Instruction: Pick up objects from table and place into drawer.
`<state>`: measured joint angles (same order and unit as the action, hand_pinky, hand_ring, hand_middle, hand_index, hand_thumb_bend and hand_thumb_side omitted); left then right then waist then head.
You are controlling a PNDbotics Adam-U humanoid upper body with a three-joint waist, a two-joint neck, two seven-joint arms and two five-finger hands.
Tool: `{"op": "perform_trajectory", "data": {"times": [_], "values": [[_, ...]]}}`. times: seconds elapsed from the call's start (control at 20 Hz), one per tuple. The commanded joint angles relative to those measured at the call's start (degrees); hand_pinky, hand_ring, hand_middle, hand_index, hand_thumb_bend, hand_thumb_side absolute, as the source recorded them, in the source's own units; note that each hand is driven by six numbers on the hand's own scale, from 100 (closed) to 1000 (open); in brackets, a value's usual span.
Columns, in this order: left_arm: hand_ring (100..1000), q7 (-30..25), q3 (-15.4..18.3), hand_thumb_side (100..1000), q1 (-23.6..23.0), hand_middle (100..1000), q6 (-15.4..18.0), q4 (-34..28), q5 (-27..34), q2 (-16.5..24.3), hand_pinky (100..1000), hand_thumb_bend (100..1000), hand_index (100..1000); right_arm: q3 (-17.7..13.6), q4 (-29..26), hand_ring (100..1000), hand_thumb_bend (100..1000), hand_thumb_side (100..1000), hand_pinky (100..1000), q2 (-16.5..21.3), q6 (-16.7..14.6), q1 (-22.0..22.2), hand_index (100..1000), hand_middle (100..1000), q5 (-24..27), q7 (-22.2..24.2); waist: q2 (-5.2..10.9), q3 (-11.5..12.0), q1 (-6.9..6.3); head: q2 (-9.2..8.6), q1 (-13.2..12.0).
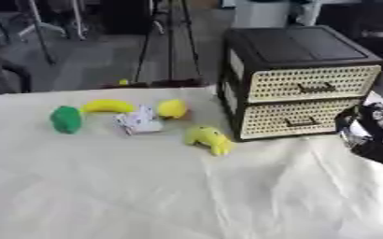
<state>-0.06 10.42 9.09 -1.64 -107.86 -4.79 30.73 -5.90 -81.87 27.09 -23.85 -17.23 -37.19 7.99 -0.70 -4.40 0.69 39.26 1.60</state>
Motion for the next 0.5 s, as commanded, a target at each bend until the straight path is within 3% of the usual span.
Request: {"op": "perform_trajectory", "data": {"times": [0.05, 0.5], "values": [[483, -0.15, 0.52, 840, 0.63, 581, 0.09, -0.62, 0.03, 0.88, 577, 512, 729, 0.20, 1.31, 100, 100, 708, 100, 2.54, -0.67, -1.82, 661, 100, -0.25, 0.05, 0.37, 0.05, 0.01, 0.10, 0.17], [483, -0.21, 0.48, 840, 0.71, 581, 0.12, -0.65, 0.13, 0.80, 577, 512, 729, 1.47, 7.39, 100, 100, 707, 100, 3.50, -1.93, -6.50, 667, 100, -1.94, 0.20, 0.38, 0.35, -0.02, 0.17, 0.40]]}}
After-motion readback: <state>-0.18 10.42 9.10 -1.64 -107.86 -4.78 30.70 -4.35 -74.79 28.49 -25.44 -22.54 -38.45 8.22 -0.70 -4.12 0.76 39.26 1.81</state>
